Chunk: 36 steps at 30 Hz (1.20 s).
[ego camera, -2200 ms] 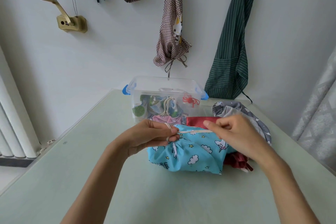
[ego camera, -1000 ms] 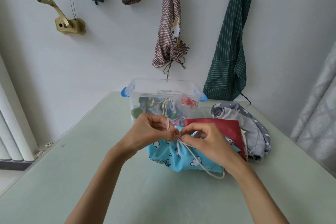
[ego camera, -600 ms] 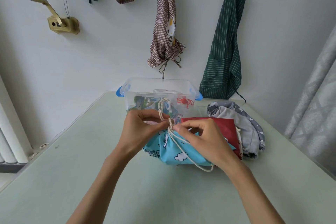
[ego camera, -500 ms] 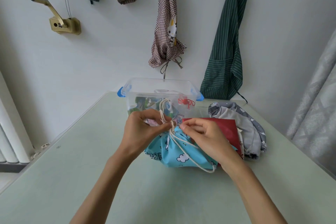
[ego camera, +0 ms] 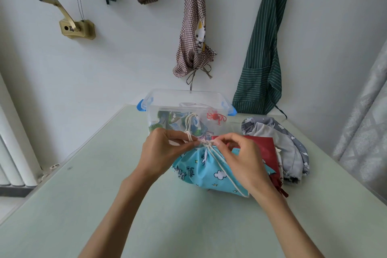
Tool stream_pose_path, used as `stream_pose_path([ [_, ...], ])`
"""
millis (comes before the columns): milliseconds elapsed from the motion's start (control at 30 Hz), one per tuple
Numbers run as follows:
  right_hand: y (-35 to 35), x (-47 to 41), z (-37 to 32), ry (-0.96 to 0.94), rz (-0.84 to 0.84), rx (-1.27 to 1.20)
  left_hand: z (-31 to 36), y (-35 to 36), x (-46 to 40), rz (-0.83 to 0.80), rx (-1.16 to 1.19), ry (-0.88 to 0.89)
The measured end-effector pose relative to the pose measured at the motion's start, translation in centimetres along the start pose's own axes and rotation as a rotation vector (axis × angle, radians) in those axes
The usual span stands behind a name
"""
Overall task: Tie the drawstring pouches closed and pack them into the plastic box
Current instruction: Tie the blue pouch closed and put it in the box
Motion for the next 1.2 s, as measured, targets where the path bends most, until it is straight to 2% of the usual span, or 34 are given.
stream_pose_path([
  [67, -0.2, -0.1, 0.0, -0.156, 0.091, 0.336, 0.2, -0.5, 0.0, 0.0, 0.0, -0.006],
  [133, -0.1, -0.1, 0.2, -0.235, 0.146, 0.638, 0.2, -1.2, 0.1, 0.0, 0.011, -0.006],
  [233, 1.3, 0.0, 1.1, -0.164, 0.12, 0.823, -0.6, -1.3, 0.1, 0.013, -0.04, -0.023],
  [267, 1.7, 0.1, 1.4, -0.087, 0.065, 0.763, -0.9, -1.2, 0.2, 0.008, -0.06, -0.03],
  [300, 1.7, 0.1, 1.6, 0.002, -0.003, 0.595, -1.0, -0.9, 0.2, -0.006, -0.072, -0.039],
  [400, 1.1, -0.1, 1.0, 0.272, -0.222, -0.338, -1.1, 0.0, 0.1, -0.117, -0.012, -0.05],
  [433, 0.8, 0.0, 0.6, 0.319, -0.277, -0.561, -1.1, 0.3, 0.1, -0.148, 0.02, -0.045],
  [467, 0.6, 0.1, 0.3, 0.333, -0.335, -0.705, -1.0, 0.4, 0.1, -0.159, 0.04, -0.037],
  [500, 0.5, 0.3, -0.1, 0.326, -0.403, -0.747, -1.0, 0.4, 0.1, -0.151, 0.04, -0.031],
  [567, 0.5, 0.6, -0.4, 0.309, -0.466, -0.568, -0.9, -0.2, 0.2, -0.117, 0.067, -0.017],
  [633, 0.1, 0.4, -0.3, 0.318, -0.414, -0.315, -0.4, -0.7, 0.2, -0.112, 0.109, 0.02],
  [700, 0.2, 0.3, -0.7, 0.251, -0.244, -0.107, -0.1, -0.6, 0.2, -0.121, 0.072, 0.022],
  [800, 0.2, 0.4, -0.7, 0.164, 0.061, 0.342, 0.0, 0.0, 0.1, -0.135, 0.021, -0.01],
  [833, 0.1, 0.3, -0.5, 0.185, 0.056, 0.33, 0.0, 0.1, 0.1, -0.133, 0.014, -0.018],
  [933, -0.6, -0.2, 0.0, 0.292, -0.17, -0.25, 0.1, -0.1, 0.1, -0.164, 0.103, -0.035],
  [967, -1.1, -0.4, 0.0, 0.31, -0.2, -0.327, 0.3, 0.0, 0.0, -0.186, 0.147, -0.039],
  [1100, -2.3, -0.5, 0.5, 0.31, -0.014, 0.064, 1.3, 0.1, 0.0, -0.253, 0.172, -0.041],
  [1133, -2.6, -0.4, 0.4, 0.31, -0.007, 0.086, 1.5, 0.1, 0.0, -0.245, 0.154, -0.028],
  [1200, -3.0, -0.2, 0.3, 0.276, -0.15, 0.099, 1.4, -0.1, -0.1, -0.221, 0.105, -0.041],
])
Point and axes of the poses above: each hand's wrist, its own x-axis away from the middle knuckle, its own y-axis out of the palm, z = x × y, the point moved 2 cm from there along -x, towards the middle knuckle, and after that the axes turned 13 degrees about -z, right-handed, at the moved point
